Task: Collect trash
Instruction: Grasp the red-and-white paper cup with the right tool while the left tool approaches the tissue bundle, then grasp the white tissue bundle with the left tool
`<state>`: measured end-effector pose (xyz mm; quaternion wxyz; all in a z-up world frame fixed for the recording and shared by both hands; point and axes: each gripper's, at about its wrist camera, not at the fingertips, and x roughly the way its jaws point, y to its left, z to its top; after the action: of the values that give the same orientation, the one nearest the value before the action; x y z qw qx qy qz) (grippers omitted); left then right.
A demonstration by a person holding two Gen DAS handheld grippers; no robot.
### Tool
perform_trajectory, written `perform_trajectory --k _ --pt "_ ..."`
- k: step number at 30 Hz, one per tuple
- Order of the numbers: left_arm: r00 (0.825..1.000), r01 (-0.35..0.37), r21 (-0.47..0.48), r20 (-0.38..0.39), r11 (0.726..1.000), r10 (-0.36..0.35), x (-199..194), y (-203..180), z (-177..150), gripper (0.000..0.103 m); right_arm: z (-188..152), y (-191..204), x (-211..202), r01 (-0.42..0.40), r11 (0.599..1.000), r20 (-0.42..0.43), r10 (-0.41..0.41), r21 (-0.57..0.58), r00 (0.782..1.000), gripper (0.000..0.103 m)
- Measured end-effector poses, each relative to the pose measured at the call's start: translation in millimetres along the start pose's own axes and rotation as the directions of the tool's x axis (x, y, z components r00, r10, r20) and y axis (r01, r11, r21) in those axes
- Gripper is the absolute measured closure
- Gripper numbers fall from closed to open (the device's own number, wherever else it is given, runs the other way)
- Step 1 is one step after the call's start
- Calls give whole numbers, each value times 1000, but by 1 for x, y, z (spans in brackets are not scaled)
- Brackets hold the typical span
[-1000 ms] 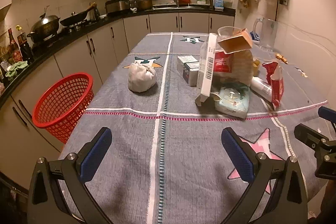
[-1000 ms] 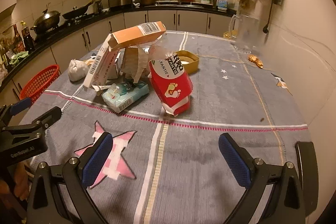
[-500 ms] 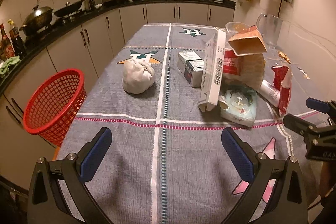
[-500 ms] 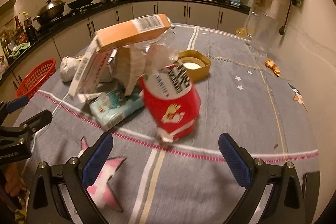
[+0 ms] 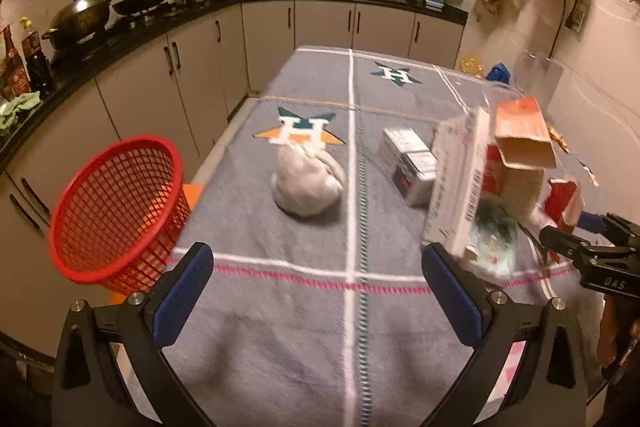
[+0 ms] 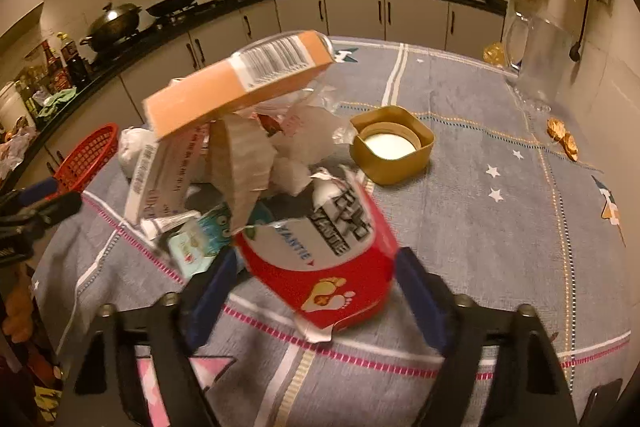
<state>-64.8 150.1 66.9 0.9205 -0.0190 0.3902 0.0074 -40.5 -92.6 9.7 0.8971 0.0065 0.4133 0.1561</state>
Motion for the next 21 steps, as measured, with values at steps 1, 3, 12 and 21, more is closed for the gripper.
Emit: perform_trajectory --k 1,3,12,21 --pt "1000 2 -3 -8 1000 -2 3 2 3 0 0 -3 3 3 1000 -9 -3 15 1000 34" --pt "1000 11 -16 -21 1000 -11 8 9 9 0 -1 -8 6 -15 999 -24 16 46 1000 38" --pt "997 -4 -77 -81 997 -2 49 25 40 0 -9 -29 -10 -50 987 23 47 153 999 46" --pt "989 -49 -82 -145 995 37 96 25 51 24 -14 -30 -35 -43 986 74 31 161 997 46"
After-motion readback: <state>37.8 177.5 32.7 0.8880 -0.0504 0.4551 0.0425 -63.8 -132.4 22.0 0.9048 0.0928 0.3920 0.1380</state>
